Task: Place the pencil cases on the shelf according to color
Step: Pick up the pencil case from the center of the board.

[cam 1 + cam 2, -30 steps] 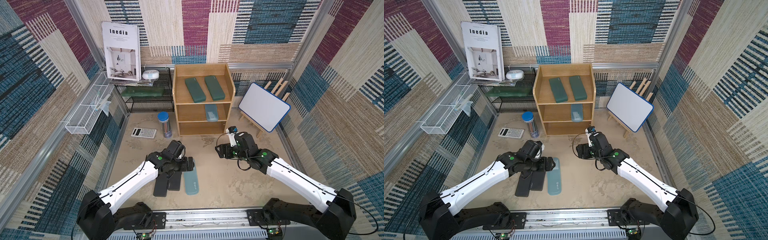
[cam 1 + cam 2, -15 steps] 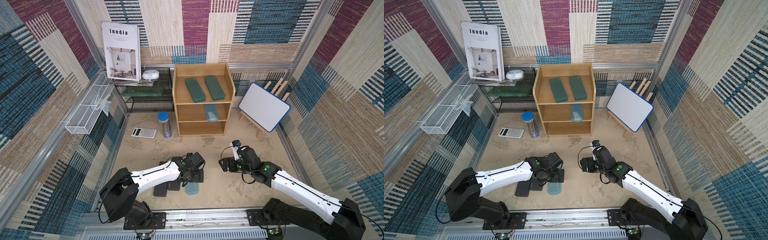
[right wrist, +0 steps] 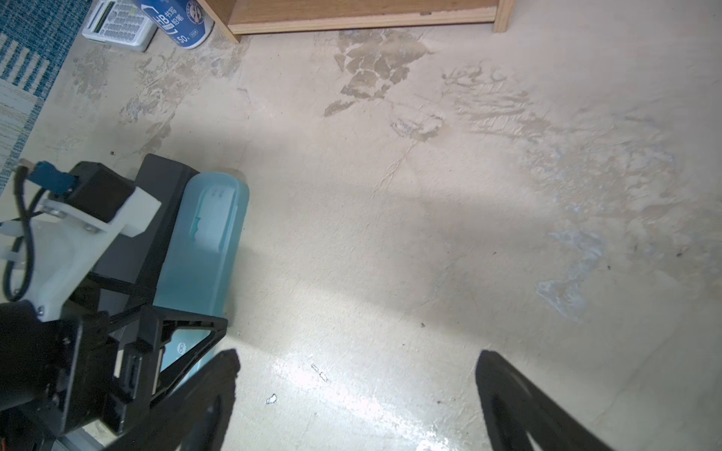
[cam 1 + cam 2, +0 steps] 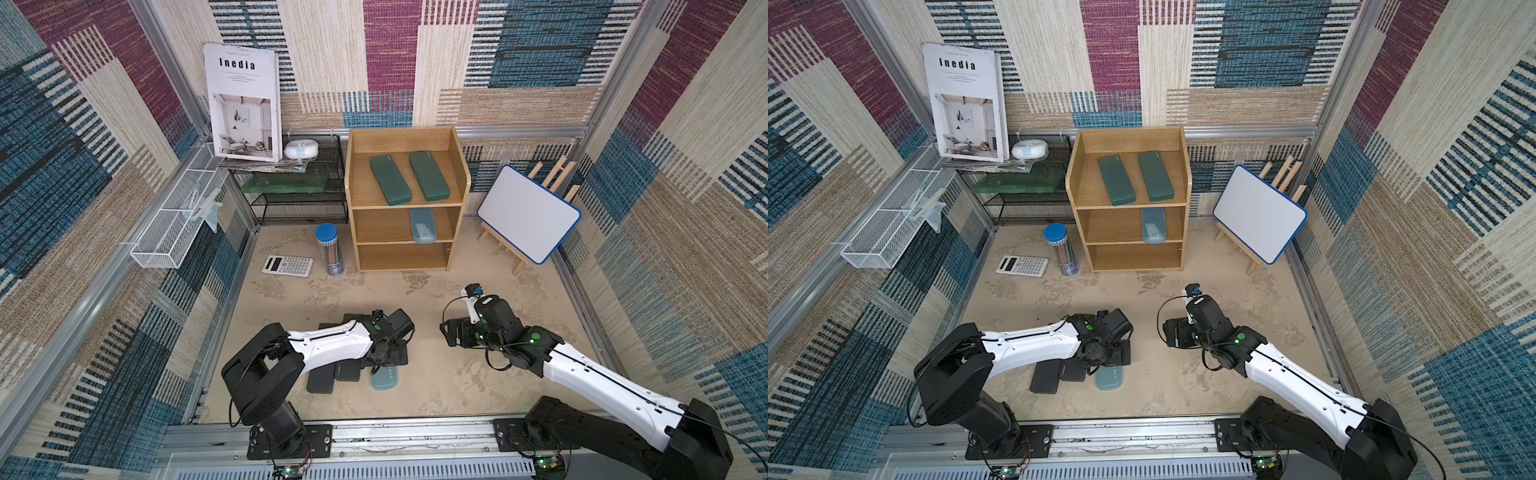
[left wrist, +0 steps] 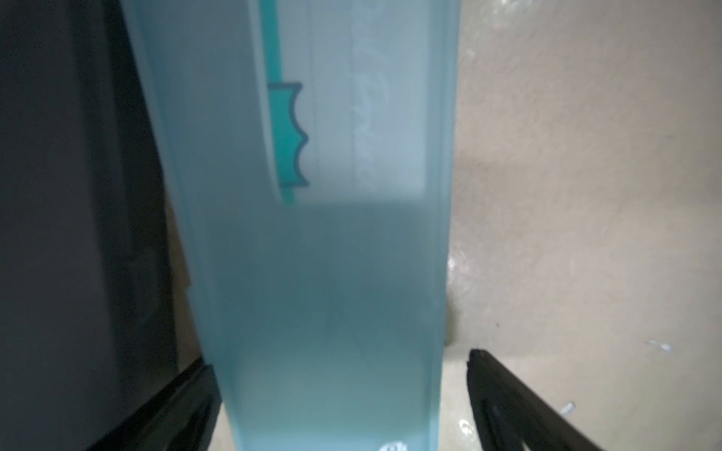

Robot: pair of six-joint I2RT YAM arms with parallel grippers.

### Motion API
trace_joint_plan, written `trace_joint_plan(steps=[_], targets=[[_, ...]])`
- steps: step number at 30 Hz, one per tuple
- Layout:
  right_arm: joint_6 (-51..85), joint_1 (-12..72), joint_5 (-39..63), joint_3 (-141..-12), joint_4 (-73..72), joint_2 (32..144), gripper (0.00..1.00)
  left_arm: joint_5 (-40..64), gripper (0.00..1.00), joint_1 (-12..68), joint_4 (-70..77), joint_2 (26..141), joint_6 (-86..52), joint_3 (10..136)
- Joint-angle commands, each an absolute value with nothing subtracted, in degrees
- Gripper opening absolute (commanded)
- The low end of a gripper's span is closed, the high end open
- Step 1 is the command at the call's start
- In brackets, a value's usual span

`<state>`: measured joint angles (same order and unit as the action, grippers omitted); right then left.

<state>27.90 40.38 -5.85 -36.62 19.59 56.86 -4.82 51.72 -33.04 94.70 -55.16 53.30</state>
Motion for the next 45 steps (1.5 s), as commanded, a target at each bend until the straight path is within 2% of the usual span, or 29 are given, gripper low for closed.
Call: trace_joint_plan(steps=[1,10,15,20,23,26,34,40,45], targets=[[27.2,40.5,-7.7,-36.6,21.2,56.0,0.99,-3.3,0.99,52.7,-30.6,97.2,-55.4,55.3],[29.0,40.4,-11.6,-36.3,23.9,52.1,0.99,-3.6,1.00,57.6,-31.9,102.8,-55.4,66.7],[29.4,40.4,-9.4,-36.7,24.5,50.4,0.99,-7.8,1.00,57.1,-36.5,98.2,-53.5,68.0],[29.2,40.6,-2.9,-36.8,21.9,53.1,0.99,-12.3,0.99,53.9,-42.3,88.9,-49.8,64.8],[31.1,42.4,0.1,-36.8,19.7,56.3,1.00,-15.5,0.99,51.2,-44.9,81.3,-47.9,61.4],[34.2,46.5,-1.7,-37.6,19.0,59.8,0.99,-16.8,0.99,47.4,-47.7,74.0,-43.6,60.2],[40.1,55.1,-5.0,-37.9,17.1,67.4,0.99,-14.7,0.99,31.8,-55.6,60.3,-25.1,65.0],[41.0,59.1,-5.8,-41.5,17.7,76.0,0.99,-13.6,0.99,22.7,-57.1,58.8,-18.2,66.8],[40.1,61.3,-8.9,-47.2,23.0,84.2,0.99,-9.6,0.99,16.1,-54.1,58.1,-15.9,61.9]])
